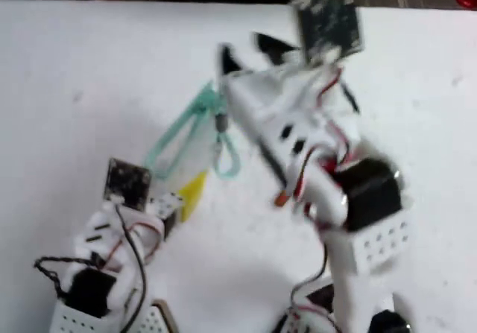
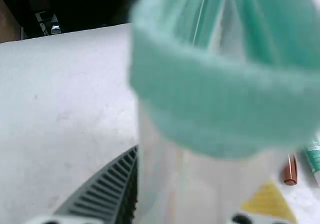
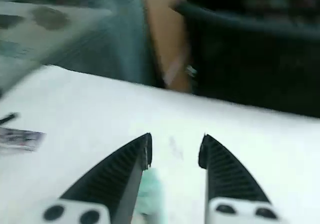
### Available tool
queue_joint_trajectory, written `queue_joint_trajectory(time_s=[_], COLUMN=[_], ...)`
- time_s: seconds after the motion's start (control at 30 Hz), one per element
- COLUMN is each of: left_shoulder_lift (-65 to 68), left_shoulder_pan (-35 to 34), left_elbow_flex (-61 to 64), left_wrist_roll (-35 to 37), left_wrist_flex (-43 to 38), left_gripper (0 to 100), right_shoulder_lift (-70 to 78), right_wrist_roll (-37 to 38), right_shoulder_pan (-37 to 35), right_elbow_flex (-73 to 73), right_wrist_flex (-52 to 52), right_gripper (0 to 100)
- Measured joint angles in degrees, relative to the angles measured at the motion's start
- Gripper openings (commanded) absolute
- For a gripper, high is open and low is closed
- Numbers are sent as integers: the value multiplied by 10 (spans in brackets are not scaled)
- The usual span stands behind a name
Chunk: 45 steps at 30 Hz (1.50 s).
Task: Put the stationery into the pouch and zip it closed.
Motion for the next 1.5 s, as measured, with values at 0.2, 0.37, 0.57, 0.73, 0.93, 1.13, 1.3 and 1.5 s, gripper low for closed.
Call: queue_joint_trajectory(time_s=[0.2,0.37,0.57,0.73,0.93,1.13,1.3,1.5], left_shoulder_lift=[0,0,0,0,0,0,0,0], left_shoulder_pan=[0,0,0,0,0,0,0,0], left_elbow_flex=[0,0,0,0,0,0,0,0], left_wrist_roll=[0,0,0,0,0,0,0,0], left_wrist_flex=[0,0,0,0,0,0,0,0], left_gripper=[267,267,267,267,267,267,267,267], right_shoulder_lift=[91,224,398,503,542,548,548,563], right_wrist_roll=[-84,-106,-106,-106,-106,-106,-106,-108], right_shoulder_pan=[197,275,273,276,276,273,244,227], right_elbow_flex=[142,248,252,202,145,108,72,55], right_wrist_flex=[15,-75,-132,-142,-111,-60,-11,-10], right_gripper=[138,137,137,137,137,135,19,79])
